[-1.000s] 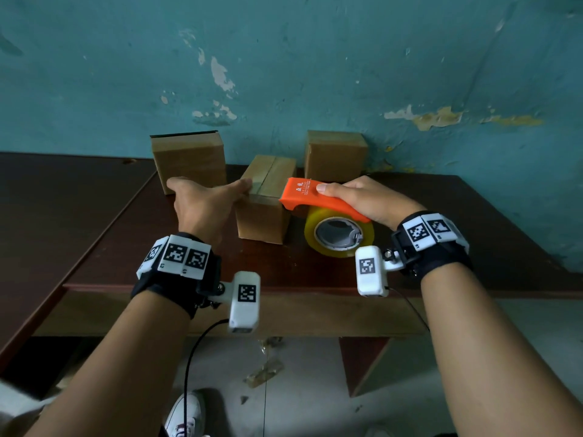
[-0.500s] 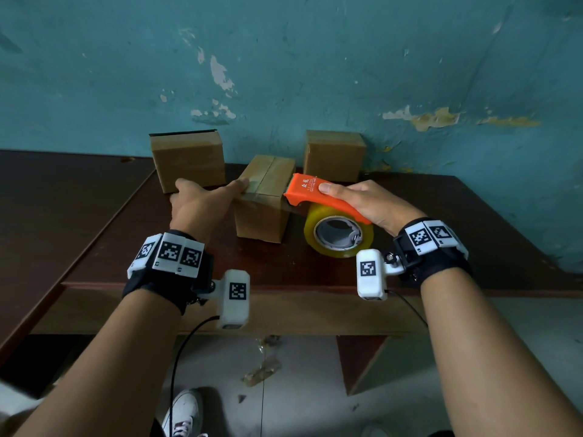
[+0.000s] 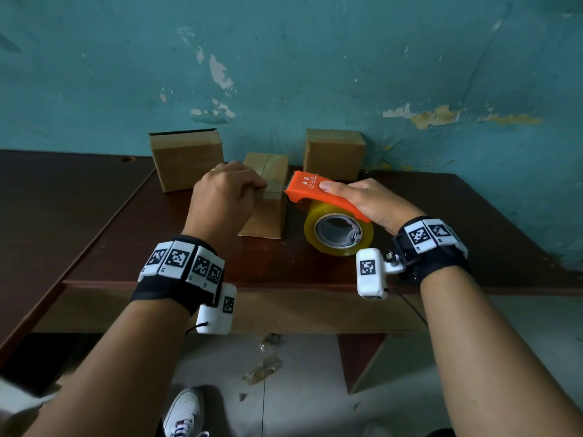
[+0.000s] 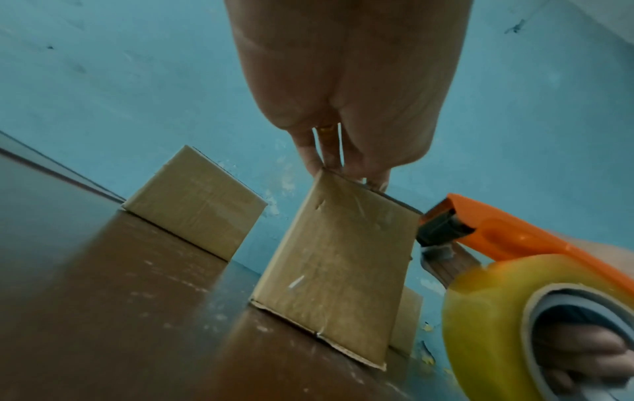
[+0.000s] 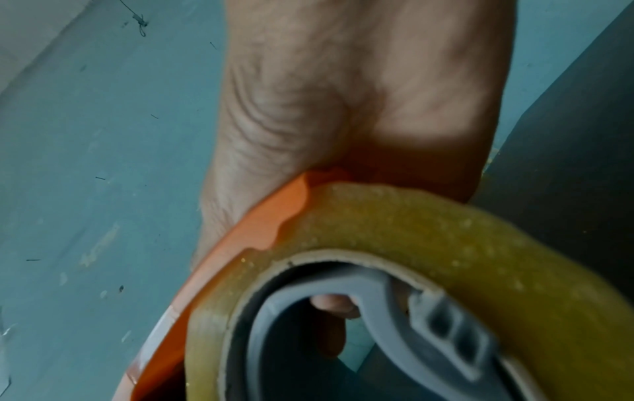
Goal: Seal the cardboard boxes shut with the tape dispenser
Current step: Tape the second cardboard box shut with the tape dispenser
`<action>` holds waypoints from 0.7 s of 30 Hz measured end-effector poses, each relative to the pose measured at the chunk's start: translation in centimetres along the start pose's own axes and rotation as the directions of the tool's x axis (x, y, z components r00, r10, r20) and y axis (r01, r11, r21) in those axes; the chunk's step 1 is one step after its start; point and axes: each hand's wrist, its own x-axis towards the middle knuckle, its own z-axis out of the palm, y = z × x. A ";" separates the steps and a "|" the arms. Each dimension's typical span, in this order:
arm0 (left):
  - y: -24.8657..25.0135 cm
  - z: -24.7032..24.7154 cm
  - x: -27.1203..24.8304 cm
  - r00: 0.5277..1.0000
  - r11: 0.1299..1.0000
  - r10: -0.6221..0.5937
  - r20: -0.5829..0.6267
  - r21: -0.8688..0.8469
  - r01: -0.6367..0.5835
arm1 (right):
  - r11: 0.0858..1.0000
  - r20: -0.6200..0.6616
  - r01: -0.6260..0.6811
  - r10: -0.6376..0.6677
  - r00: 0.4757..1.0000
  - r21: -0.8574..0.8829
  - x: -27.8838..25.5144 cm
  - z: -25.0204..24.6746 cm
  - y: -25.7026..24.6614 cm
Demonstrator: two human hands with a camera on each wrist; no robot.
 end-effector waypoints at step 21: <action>1.0 2.3 -1.7 0.997 0.992 -0.069 0.040 0.104 0.065 | 1.000 0.035 0.022 -0.022 0.999 0.005 -1.0 -0.5 0.3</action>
